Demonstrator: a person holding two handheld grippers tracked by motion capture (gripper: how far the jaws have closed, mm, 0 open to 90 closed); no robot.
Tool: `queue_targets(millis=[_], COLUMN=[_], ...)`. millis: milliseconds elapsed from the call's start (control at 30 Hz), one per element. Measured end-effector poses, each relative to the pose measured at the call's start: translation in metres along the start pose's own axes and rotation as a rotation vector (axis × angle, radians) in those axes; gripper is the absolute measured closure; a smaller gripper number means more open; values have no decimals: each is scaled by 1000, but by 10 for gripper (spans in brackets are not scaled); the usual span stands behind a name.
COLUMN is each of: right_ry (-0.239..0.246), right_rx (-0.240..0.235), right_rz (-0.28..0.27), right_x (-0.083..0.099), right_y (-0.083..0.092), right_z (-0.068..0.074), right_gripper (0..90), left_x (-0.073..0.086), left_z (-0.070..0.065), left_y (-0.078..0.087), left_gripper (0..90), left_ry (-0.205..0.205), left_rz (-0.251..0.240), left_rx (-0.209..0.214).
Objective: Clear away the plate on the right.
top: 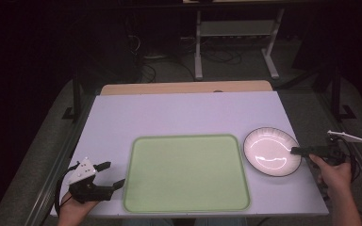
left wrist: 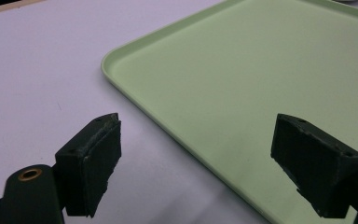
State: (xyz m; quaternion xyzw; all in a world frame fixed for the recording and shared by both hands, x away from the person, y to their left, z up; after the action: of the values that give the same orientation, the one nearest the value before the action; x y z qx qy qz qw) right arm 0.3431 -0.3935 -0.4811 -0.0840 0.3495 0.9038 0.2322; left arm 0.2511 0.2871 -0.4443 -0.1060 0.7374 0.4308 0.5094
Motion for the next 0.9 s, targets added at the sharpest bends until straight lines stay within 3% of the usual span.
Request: queue_targets(millis=[333, 600, 900], right_ry=[6, 1, 38], right_rx=[-11, -62, -107], right_rz=[2, -26, -31], right_x=[-1, -2, -4], right_y=[4, 6, 10], right_z=[7, 13, 30], right_gripper=[795, 795, 793], left_x=[0, 0, 0], left_z=[0, 0, 0], left_y=[0, 1, 0], left_gripper=[159, 159, 158], left_ry=[2, 3, 3], left_rz=[-1, -5, -4], left_rx=[0, -2, -1])
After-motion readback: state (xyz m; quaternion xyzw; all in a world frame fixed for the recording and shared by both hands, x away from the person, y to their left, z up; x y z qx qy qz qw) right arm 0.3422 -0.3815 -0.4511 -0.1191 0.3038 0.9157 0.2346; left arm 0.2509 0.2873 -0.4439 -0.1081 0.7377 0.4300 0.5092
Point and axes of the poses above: each handheld gripper's, and its own axes: y roughly backward along the jaws, x roughly out of its underside, z roughly to its left, the point moved 4 cm from there along -y, roughly forward along the jaws, and after that the axes turned 6 degrees about y, right-handed, at the moved point
